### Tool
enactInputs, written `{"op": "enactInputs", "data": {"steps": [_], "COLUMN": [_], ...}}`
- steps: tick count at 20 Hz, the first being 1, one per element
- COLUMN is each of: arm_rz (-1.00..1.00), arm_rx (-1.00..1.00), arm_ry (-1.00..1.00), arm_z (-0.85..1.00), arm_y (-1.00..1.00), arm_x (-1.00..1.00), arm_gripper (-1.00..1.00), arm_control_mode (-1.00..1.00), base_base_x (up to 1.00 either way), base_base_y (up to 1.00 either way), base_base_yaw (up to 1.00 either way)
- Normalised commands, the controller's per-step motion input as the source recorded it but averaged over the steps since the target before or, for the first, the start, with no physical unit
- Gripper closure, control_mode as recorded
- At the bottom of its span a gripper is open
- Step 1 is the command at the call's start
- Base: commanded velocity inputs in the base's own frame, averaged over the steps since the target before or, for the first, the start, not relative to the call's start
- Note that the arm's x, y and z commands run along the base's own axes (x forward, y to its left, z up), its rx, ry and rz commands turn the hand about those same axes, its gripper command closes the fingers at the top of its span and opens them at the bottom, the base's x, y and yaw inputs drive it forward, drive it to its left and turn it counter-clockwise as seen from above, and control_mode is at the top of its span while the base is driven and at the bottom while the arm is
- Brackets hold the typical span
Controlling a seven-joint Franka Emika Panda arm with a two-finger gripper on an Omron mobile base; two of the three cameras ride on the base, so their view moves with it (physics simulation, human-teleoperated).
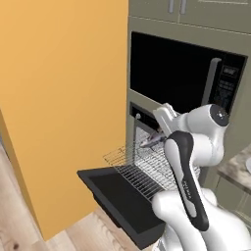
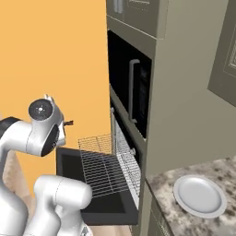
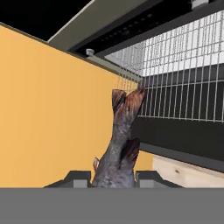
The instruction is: Place the fish on the top rack of the oven, and slide the tray back inside. Close the oven door.
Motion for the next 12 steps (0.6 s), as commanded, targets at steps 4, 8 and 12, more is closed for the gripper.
{"op": "enactInputs", "data": {"steps": [4, 8, 12], "arm_rz": [0.0, 0.0, 0.0], "arm_rx": [0.0, 0.0, 0.0], "arm_ry": [0.0, 0.0, 0.0], "arm_z": [0.0, 0.0, -0.01], "arm_y": [0.0, 0.0, 0.0], "arm_x": [0.0, 0.0, 0.0], "arm_gripper": [1.0, 1.0, 1.0], "arm_control_mode": [1.0, 1.0, -1.0], "base_base_x": [0.0, 0.0, 0.07], "base_base_y": [-0.25, -0.43, -0.01], "base_base_yaw": [0.14, 0.1, 0.01]}}
